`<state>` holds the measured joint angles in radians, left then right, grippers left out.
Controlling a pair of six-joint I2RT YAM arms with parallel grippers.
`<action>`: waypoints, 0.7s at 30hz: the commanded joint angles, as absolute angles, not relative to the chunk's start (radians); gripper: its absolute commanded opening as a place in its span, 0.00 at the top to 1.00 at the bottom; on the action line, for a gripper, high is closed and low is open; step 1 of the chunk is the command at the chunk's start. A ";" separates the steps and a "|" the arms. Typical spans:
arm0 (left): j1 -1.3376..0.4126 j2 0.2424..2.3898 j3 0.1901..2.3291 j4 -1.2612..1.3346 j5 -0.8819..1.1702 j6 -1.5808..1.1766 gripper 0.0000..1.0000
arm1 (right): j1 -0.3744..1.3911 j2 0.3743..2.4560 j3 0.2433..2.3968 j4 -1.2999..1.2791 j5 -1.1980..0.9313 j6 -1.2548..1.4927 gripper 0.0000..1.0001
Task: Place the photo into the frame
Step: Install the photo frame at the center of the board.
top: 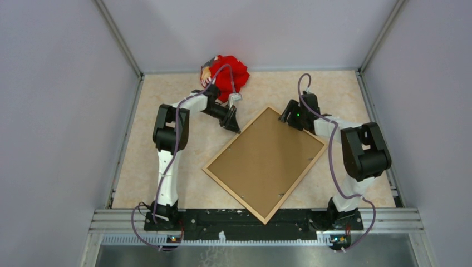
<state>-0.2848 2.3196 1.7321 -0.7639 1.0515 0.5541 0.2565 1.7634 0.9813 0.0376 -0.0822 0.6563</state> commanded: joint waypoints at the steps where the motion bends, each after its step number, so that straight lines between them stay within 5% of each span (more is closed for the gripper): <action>1: -0.299 2.316 1.713 -0.841 0.999 0.597 0.74 | 0.245 1.716 0.952 0.037 -0.060 0.645 0.39; 21: -0.304 2.317 1.713 -0.845 1.002 0.607 0.74 | 0.247 1.765 0.963 0.129 -0.047 0.669 0.39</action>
<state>-0.2852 2.3199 1.7321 -0.7639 1.0519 0.5560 0.2565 1.7374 0.9314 0.0845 -0.0711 0.6651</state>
